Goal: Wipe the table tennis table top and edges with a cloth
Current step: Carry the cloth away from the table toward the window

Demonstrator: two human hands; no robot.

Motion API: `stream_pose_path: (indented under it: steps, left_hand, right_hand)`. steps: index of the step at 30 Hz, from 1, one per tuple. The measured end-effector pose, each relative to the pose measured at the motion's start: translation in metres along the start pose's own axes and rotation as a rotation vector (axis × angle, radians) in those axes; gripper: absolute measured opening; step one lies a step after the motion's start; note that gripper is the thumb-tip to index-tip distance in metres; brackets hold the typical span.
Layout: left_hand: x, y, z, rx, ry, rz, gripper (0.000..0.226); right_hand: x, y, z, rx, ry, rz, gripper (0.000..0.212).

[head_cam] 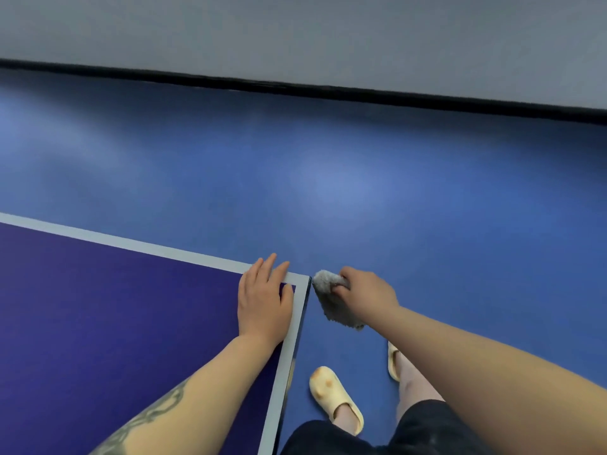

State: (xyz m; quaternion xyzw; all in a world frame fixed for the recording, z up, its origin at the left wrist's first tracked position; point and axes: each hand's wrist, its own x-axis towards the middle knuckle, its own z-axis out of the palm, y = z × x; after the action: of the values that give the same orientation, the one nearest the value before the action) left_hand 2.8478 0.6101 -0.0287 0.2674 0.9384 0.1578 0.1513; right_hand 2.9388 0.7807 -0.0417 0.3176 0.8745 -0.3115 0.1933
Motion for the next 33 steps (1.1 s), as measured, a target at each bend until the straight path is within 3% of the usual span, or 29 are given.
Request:
stream_pose_path:
  steps: [7, 18, 25, 33]
  left_hand:
    - [0.047, 0.028, -0.024, 0.061, -0.050, 0.002, 0.043]
    - [0.167, 0.094, -0.106, 0.039, 0.140, -0.248, 0.037]
    - [0.227, 0.114, -0.190, 0.000, 0.318, -0.458, 0.037]
    - [0.269, 0.076, -0.295, 0.048, 0.483, -0.600, 0.036]
  right_hand:
    - [0.029, -0.003, -0.063, -0.226, 0.102, -0.083, 0.010]
    - [0.130, -0.058, -0.238, -0.568, 0.241, -0.476, 0.018]
    - [0.188, -0.145, -0.341, -0.605, 0.308, -0.711, 0.015]
    - [0.247, -0.280, -0.386, -0.540, 0.385, -0.945, 0.016]
